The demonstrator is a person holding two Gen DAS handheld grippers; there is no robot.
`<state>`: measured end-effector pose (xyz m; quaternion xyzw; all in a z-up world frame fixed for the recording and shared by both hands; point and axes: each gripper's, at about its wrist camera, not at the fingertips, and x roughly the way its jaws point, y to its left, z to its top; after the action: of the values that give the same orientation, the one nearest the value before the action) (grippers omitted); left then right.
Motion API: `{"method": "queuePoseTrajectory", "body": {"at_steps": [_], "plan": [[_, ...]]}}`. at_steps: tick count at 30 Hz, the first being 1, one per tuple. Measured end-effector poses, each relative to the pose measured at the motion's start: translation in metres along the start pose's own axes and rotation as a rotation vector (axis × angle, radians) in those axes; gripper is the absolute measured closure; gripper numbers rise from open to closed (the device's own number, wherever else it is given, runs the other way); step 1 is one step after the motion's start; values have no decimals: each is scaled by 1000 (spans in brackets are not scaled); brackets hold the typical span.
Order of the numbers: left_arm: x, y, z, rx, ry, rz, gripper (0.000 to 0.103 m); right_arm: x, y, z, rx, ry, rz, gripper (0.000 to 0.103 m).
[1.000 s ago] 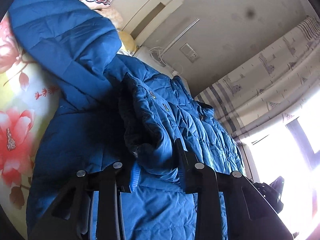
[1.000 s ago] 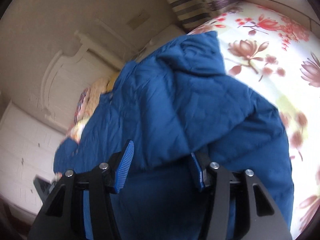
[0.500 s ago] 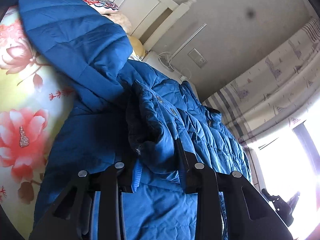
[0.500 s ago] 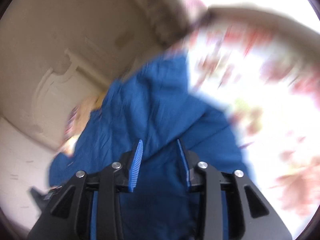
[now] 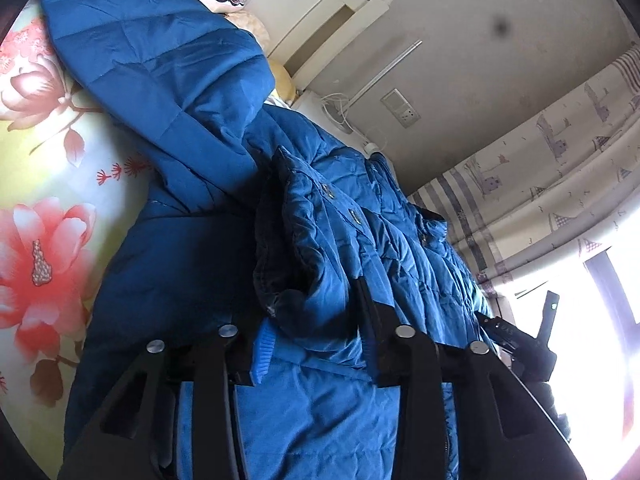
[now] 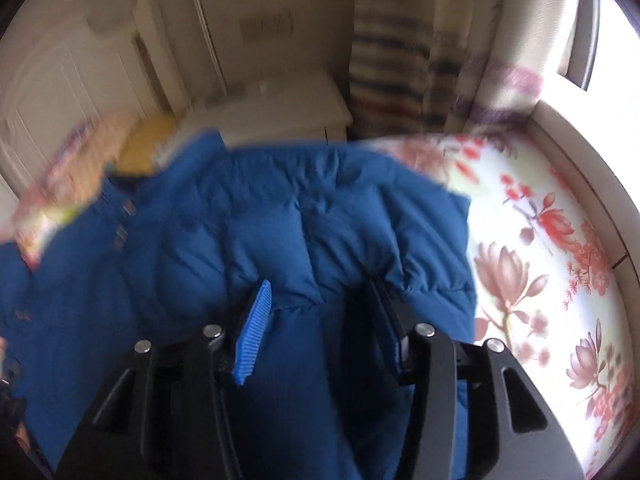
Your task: Fold large clothes
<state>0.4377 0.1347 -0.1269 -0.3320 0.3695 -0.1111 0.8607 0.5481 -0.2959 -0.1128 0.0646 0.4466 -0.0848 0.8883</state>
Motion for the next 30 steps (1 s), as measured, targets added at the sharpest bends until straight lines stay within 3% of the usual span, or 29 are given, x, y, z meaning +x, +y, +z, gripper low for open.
{"method": "queuePoseTrajectory", "body": {"at_steps": [3, 6, 8, 10, 13, 15, 17, 19, 22, 24, 28, 30], "plan": [[-1, 0, 1, -6, -15, 22, 63, -20, 12, 4, 12, -86, -27, 54], [-7, 2, 2, -14, -48, 33, 52, -29, 37, 11, -83, -170, -14, 54], [-9, 3, 2, -17, -57, 35, 51, -4, 57, 12, -178, -77, 18, 54], [-10, 2, 2, -14, -60, 43, 51, 14, 62, 7, -188, -11, 1, 53], [-13, -1, 2, -1, -80, 64, 49, -1, 54, 3, -94, -19, 10, 53], [-13, -1, 2, 3, -90, 80, 48, -26, 58, -5, -54, -90, 75, 52], [-12, -1, 2, 2, -85, 95, 48, -58, 78, -29, -109, -149, 167, 44], [-11, -1, 3, 3, -81, 105, 48, -71, 100, -54, -220, -135, 235, 35], [-13, 1, 3, -2, -88, 99, 47, -66, 126, -83, -352, -74, 222, 32], [-17, 4, 3, -20, -101, 78, 46, -56, 131, -94, -384, -52, 161, 31], [-48, 22, 10, -110, -222, 41, 44, -87, 118, -99, -253, -184, 174, 31], [-73, 45, 22, -225, -308, 14, 42, -97, 113, -103, -239, -246, 165, 30]]}}
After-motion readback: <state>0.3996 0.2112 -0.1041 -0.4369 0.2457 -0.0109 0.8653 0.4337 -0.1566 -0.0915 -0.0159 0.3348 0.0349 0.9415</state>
